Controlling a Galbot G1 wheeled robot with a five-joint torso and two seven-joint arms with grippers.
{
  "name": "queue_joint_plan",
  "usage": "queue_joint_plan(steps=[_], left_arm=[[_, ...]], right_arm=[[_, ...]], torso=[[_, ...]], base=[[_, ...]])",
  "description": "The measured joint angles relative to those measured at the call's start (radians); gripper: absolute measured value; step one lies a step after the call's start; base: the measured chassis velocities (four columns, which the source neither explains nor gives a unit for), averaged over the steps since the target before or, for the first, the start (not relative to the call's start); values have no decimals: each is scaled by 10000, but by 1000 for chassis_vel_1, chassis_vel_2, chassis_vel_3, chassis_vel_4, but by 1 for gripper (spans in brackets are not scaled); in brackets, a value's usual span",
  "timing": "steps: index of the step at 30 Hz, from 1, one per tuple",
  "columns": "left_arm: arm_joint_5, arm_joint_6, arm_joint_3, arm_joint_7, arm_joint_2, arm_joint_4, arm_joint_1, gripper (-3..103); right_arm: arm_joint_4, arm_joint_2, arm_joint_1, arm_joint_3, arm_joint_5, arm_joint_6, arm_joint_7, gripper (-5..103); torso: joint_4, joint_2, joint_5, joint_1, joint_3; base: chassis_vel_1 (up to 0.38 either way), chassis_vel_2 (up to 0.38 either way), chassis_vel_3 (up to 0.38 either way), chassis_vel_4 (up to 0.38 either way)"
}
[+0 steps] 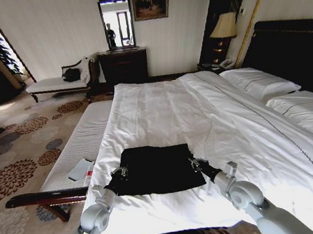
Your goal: Fold the clothes on the bed.
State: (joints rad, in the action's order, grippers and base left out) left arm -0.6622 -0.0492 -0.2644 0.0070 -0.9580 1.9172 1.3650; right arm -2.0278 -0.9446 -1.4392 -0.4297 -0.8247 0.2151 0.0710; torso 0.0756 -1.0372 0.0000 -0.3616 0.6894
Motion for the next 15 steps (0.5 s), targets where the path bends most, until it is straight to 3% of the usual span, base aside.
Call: queue_joint_plan(steps=[15], left_arm=[[312, -73, 95, 0, 200, 114, 296, 3]], right_arm=[[-22, -94, -511, -77, 486, -185, 269, 1]], torso=[[0, 0, 0, 0, 1]], base=[[0, 0, 0, 0]])
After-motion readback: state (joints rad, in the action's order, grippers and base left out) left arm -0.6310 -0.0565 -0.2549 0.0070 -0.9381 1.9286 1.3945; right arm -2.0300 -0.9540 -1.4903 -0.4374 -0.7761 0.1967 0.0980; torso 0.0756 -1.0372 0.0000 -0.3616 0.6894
